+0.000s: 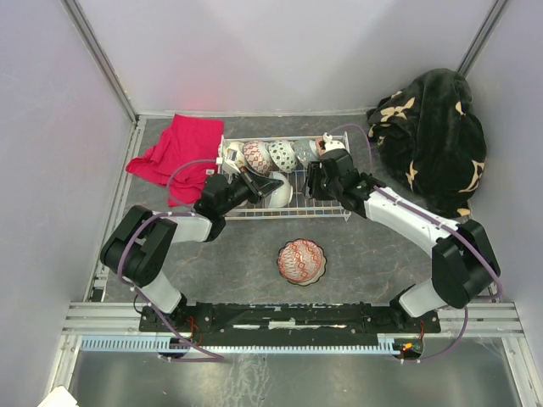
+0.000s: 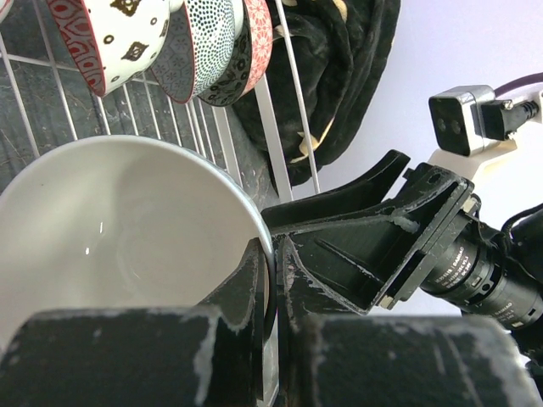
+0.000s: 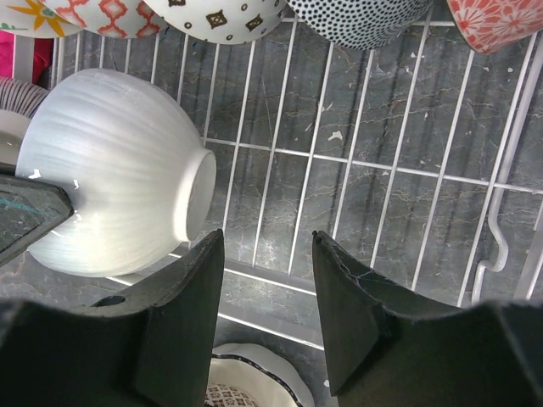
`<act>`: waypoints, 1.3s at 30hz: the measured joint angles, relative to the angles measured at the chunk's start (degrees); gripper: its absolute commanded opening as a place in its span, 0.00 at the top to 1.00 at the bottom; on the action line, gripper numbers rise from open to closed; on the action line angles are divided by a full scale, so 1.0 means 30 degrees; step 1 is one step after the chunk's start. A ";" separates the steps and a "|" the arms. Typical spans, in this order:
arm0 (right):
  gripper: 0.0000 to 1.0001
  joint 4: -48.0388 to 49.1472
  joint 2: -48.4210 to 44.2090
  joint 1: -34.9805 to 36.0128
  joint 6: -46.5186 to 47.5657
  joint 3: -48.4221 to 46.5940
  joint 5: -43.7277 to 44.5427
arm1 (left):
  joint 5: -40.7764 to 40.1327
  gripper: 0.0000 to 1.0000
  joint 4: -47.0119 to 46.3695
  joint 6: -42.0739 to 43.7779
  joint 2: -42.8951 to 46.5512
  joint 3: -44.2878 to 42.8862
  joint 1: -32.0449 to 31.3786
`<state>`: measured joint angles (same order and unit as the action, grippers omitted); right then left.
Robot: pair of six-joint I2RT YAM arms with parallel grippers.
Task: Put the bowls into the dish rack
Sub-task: Adjust the bowl in the dish rack.
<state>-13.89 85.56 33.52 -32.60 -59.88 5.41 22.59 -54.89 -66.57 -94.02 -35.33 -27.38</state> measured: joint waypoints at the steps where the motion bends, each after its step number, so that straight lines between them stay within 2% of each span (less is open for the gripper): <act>1: 0.46 -0.0036 0.0029 0.0066 0.0044 -0.0051 0.0044 | 0.0007 0.97 0.0095 0.0000 0.0000 -0.0036 0.0000; 16: 0.43 -0.0539 0.0219 0.0423 0.0350 -0.0357 0.0452 | 0.0175 0.93 0.2543 0.0576 0.0648 -0.0510 0.0357; 24: 0.43 -0.0539 0.0233 0.0729 0.0510 -0.0401 0.0444 | 0.0517 0.97 0.2033 0.0794 0.0670 -0.0138 0.0605; 39: 0.41 -0.0525 0.0248 0.0918 0.0692 -0.0430 0.0495 | 0.0262 0.97 -0.0488 0.0765 0.0750 0.1042 0.0561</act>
<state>-15.46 86.30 36.27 -30.52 -61.17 6.90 23.38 -56.36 -64.27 -91.77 -32.21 -25.69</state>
